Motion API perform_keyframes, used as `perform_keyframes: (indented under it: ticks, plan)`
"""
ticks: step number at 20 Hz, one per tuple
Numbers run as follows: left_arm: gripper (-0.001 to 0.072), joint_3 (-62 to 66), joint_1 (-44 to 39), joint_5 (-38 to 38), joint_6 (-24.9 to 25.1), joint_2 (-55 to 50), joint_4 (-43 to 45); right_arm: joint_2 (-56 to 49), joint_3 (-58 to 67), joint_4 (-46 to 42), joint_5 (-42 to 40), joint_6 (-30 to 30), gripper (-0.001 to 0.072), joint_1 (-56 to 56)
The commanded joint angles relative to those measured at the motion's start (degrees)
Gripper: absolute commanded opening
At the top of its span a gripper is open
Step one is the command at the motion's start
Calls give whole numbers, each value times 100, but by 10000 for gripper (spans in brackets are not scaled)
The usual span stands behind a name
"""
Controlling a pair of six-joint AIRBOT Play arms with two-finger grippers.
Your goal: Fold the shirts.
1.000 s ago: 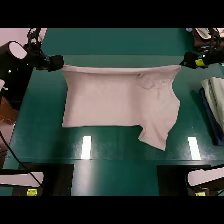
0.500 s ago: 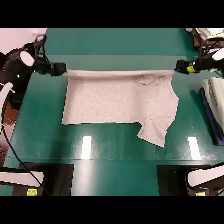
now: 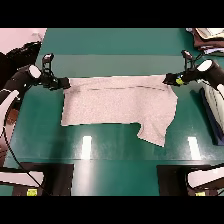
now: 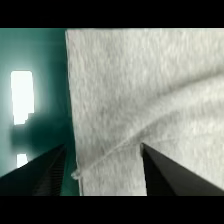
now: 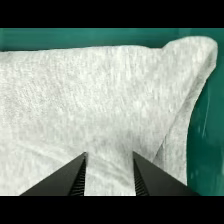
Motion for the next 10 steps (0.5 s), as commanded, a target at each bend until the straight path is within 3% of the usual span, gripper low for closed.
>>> perform_keyframes:
  ticks: [1,7,10]
  plan:
    - [538,94,83,-951,-105,144,291,402,63,-4,520,72,346,-249]
    - [538,-511,1054,-2511,-7,975,188,1513,57,0,2726,-214,344,-1106]
    - [538,-1672,1156,-2267,249,1482,-282,1917,-50,48,3176,-262,342,-1248]
